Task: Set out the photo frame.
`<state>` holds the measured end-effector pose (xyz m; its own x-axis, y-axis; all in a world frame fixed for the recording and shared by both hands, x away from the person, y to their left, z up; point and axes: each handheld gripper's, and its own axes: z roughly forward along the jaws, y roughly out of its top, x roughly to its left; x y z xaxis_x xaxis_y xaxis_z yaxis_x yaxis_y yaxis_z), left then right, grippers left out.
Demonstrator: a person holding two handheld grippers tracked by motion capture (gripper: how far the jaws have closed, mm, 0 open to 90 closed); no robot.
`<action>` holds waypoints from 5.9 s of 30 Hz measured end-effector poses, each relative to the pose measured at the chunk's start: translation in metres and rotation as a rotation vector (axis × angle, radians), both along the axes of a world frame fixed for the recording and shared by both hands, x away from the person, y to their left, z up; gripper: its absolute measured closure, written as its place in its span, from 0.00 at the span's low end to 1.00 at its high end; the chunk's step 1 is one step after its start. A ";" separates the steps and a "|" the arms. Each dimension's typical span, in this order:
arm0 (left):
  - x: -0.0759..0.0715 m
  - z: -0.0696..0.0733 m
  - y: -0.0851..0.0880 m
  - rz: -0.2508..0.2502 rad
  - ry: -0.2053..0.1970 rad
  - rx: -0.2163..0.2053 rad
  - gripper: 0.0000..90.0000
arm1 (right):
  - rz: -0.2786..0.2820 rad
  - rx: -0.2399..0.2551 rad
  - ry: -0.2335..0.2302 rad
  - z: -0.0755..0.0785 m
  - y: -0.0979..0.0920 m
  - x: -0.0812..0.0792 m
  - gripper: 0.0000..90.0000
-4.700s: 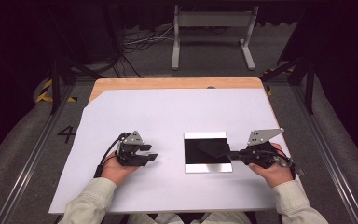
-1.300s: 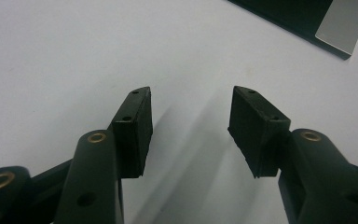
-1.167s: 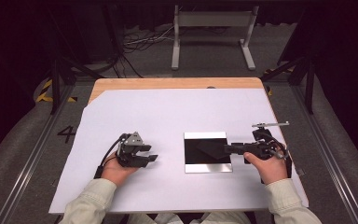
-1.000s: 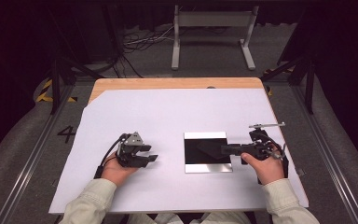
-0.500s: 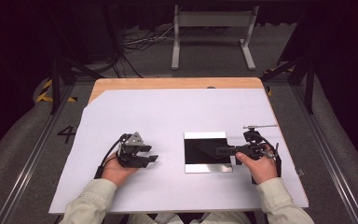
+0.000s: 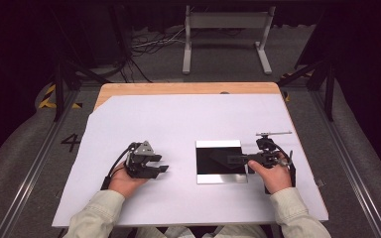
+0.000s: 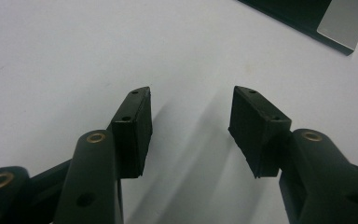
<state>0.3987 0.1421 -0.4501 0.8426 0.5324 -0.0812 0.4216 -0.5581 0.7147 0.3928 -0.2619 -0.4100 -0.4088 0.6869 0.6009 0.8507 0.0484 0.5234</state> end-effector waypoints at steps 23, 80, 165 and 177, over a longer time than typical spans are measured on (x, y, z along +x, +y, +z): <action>0.000 0.000 -0.001 -0.002 -0.002 0.004 0.55 | 0.029 -0.014 -0.024 0.001 0.004 0.000 0.64; 0.000 -0.001 -0.001 -0.005 -0.002 0.006 0.55 | 0.266 -0.036 -0.512 0.037 0.027 -0.031 0.97; 0.000 -0.001 -0.003 -0.006 0.000 0.007 0.53 | 0.640 -0.532 -0.430 -0.007 -0.005 -0.021 0.73; 0.000 0.000 -0.004 -0.012 -0.001 0.008 0.53 | 0.600 -0.490 -0.445 -0.001 -0.008 -0.024 0.66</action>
